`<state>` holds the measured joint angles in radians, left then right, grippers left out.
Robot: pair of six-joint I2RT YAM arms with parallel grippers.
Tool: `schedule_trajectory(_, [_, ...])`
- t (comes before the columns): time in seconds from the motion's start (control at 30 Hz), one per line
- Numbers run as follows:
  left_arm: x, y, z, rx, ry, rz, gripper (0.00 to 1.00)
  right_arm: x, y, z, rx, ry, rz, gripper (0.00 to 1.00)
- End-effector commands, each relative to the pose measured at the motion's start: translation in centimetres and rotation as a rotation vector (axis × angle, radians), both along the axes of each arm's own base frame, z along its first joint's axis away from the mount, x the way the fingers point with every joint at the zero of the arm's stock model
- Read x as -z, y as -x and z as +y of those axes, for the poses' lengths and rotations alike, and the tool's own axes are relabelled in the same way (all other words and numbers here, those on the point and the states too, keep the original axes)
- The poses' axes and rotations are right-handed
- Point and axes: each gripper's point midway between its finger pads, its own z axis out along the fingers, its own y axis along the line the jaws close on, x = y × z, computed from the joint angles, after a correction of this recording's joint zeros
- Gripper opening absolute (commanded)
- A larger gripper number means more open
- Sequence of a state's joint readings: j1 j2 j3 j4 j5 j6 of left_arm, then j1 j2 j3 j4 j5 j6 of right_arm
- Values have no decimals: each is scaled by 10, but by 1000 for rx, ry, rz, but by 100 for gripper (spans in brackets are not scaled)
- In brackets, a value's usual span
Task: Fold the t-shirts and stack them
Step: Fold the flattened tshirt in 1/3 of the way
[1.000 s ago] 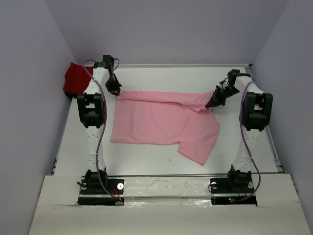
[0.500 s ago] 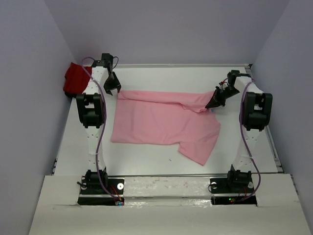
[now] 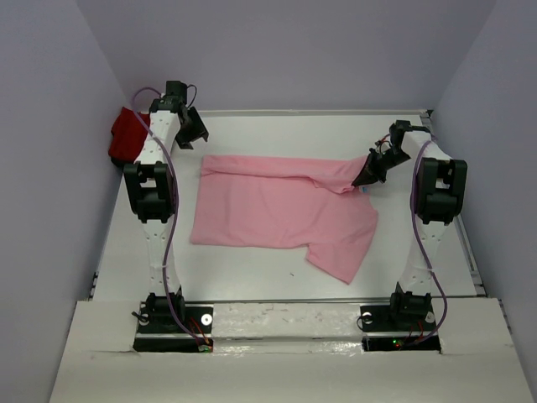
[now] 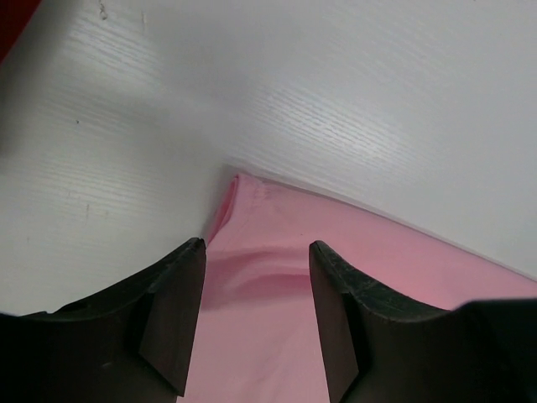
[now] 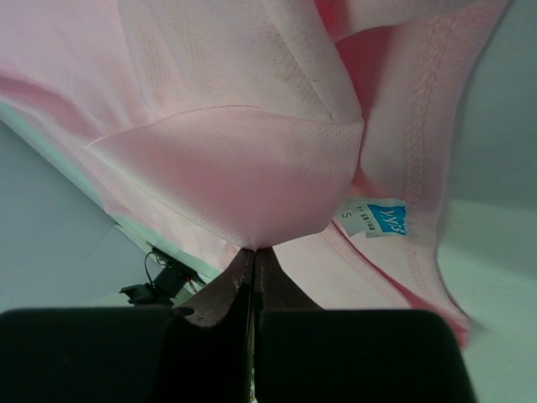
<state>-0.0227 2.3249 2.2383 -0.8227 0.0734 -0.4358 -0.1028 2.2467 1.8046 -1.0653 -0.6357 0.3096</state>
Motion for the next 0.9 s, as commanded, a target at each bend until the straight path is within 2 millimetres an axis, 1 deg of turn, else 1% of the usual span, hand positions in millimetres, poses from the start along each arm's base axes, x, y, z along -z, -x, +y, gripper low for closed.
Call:
schedule_trajectory(0.0, [-22, -5, -12, 33, 89, -57, 62, -2, -1, 4, -18, -8, -3, 0])
schedule_trajectory(0.1, [-16, -4, -16, 46, 115, -43, 60, -3, -2, 5, -17, -9, -4, 0])
schedule_trajectory(0.17, [-6, -1, -18, 55, 127, -12, 59, -3, -3, 5, -17, -11, -4, 0])
schedule_trajectory(0.33, [5, 8, -26, 81, 168, 37, 53, -1, -2, 5, -18, -14, 1, 0])
schedule_trajectory(0.37, [9, 11, -28, 87, 179, 49, 46, -1, -2, 5, -18, -14, 2, 0])
schedule_trajectory(0.4, [10, 14, -33, 104, 207, 56, 43, -1, -2, 5, -19, -16, 3, 0])
schedule_trajectory(0.47, [14, 18, -37, 116, 229, 72, 36, 0, -2, 5, -18, -16, 5, 0])
schedule_trajectory(0.5, [18, 21, -40, 125, 246, 87, 30, -1, -2, 6, -20, -18, 4, 0])
schedule_trajectory(0.67, [31, 32, -46, 141, 278, 131, 25, 0, -2, 6, -20, -19, 5, 0])
schedule_trajectory(0.7, [36, 35, -46, 138, 284, 146, 25, 0, -2, 6, -20, -21, 7, 0])
schedule_trajectory(0.73, [38, 35, -48, 144, 295, 147, 22, 0, -2, 6, -20, -21, 5, 0])
schedule_trajectory(0.77, [41, 36, -49, 145, 301, 152, 18, 0, -2, 6, -20, -21, 5, 0])
schedule_trajectory(0.8, [46, 38, -52, 147, 320, 162, 3, 0, -2, 6, -19, -23, 7, 0])
schedule_trajectory(0.83, [50, 40, -54, 149, 334, 171, 0, 0, -1, 10, -28, -24, 7, 0])
schedule_trajectory(0.87, [52, 41, -57, 150, 348, 176, 0, 0, -1, 10, -29, -23, 7, 0])
